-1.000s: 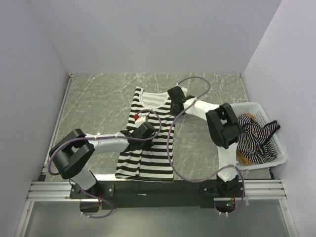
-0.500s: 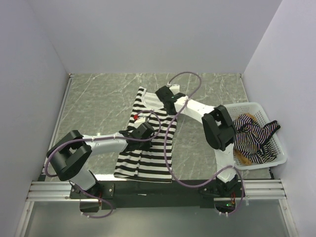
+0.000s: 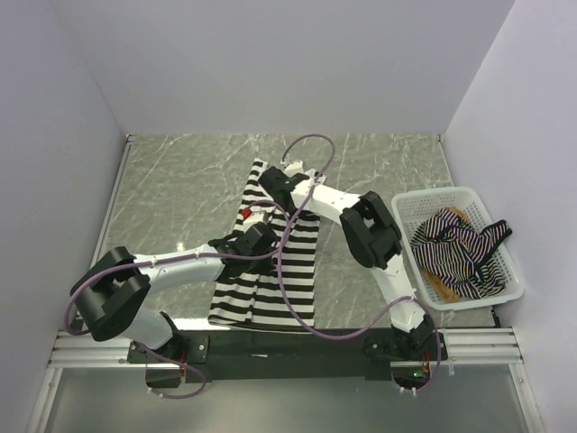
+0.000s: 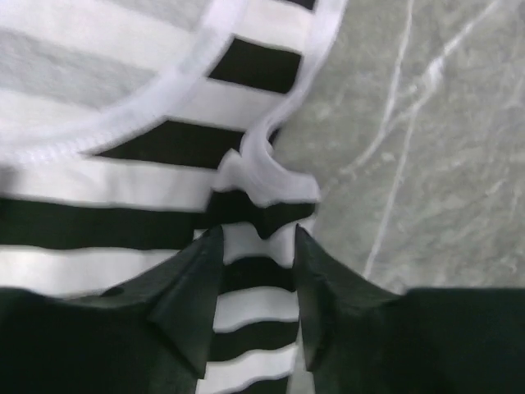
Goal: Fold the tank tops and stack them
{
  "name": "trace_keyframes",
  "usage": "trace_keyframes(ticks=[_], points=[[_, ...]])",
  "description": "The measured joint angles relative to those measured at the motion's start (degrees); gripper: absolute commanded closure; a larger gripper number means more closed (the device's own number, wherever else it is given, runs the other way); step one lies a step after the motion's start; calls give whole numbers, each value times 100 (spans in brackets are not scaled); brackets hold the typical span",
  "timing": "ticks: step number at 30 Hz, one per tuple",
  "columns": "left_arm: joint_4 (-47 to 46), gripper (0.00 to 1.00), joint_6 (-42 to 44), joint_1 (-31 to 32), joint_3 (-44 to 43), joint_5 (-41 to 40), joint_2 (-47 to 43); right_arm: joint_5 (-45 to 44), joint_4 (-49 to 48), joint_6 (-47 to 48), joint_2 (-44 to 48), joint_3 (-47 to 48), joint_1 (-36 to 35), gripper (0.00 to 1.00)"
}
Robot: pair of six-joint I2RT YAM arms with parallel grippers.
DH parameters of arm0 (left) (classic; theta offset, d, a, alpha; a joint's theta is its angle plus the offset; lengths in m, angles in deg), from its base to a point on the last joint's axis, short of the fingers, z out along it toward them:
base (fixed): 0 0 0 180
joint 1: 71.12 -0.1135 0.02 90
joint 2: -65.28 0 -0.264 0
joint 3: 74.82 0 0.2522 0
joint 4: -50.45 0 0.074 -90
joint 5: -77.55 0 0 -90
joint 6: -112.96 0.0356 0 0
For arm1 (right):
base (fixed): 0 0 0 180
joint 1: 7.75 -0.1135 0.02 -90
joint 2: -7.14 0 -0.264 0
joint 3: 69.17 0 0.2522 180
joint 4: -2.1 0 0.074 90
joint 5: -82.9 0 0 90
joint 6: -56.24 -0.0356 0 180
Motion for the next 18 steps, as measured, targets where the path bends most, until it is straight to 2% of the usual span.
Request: trace_keyframes(ticks=[6,11,14,18], points=[[-2,99,72,0,0,96,-31,293,-682,-92,1338,-1753,199,49],[-17,98,116,9,-2,214,-31,868,-1447,-234,2608,-2900,796,56],[-28,96,155,92,-4,249,-35,1318,-1919,-273,2815,-3161,1244,59],[20,92,184,391,-149,258,-33,1989,-2365,-302,2472,-3191,1543,57]])
